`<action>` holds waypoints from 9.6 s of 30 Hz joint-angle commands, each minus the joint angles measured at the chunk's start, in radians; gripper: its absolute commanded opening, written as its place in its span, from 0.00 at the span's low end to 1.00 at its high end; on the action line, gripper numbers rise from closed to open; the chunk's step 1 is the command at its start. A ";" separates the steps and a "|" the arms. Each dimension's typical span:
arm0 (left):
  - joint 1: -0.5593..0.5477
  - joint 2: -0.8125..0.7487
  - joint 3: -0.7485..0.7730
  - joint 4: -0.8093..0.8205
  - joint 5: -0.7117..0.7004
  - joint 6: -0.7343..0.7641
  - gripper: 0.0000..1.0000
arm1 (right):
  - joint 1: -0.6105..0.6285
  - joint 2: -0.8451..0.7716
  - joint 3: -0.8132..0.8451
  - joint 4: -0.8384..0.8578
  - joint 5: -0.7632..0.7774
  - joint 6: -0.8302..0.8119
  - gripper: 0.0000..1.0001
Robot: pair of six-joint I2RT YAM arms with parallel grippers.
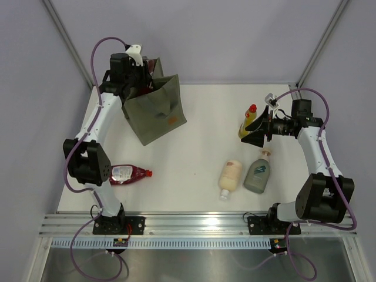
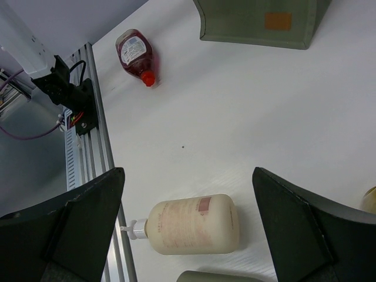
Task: Place the personal care products into the canvas bag
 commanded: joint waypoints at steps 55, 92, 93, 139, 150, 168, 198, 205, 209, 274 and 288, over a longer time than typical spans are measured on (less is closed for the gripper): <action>0.033 -1.100 -0.977 0.043 -0.153 -0.313 0.99 | 0.402 0.173 -0.133 0.948 1.761 0.799 0.91; 0.033 -1.356 -1.192 -0.015 -0.137 -0.437 0.99 | 0.497 0.401 1.064 0.209 0.647 0.417 0.00; 0.033 -1.356 -1.190 -0.018 -0.137 -0.439 0.99 | 0.537 0.429 1.139 0.197 0.649 0.437 0.00; 0.033 -1.171 -1.199 -0.415 -0.285 -1.164 0.99 | 0.801 0.963 1.485 0.614 0.939 0.385 0.97; 0.030 -1.031 -1.146 -0.521 -0.259 -1.160 0.99 | 0.795 0.820 1.487 0.536 0.741 0.510 0.99; 0.016 -0.482 -1.138 -0.227 -0.265 -1.214 0.99 | 0.539 0.225 0.545 0.213 0.225 0.296 0.99; 0.016 -1.086 -1.097 -0.138 -0.203 -0.523 0.00 | 0.312 -0.059 -0.010 0.539 0.078 0.466 0.98; 0.014 -1.134 -0.890 -0.217 -0.157 -0.417 0.00 | 0.292 -0.065 -0.018 0.548 0.072 0.469 0.97; 0.014 -1.115 -0.811 -0.237 -0.128 -0.417 0.00 | 0.281 -0.063 -0.024 0.557 0.067 0.477 0.97; 0.008 -1.411 -1.198 -0.199 0.111 -0.404 0.99 | 1.286 0.463 0.053 0.361 1.609 0.455 1.00; 0.008 -1.414 -1.192 -0.199 0.133 -0.384 0.99 | 1.036 0.693 0.278 0.042 0.981 0.373 0.28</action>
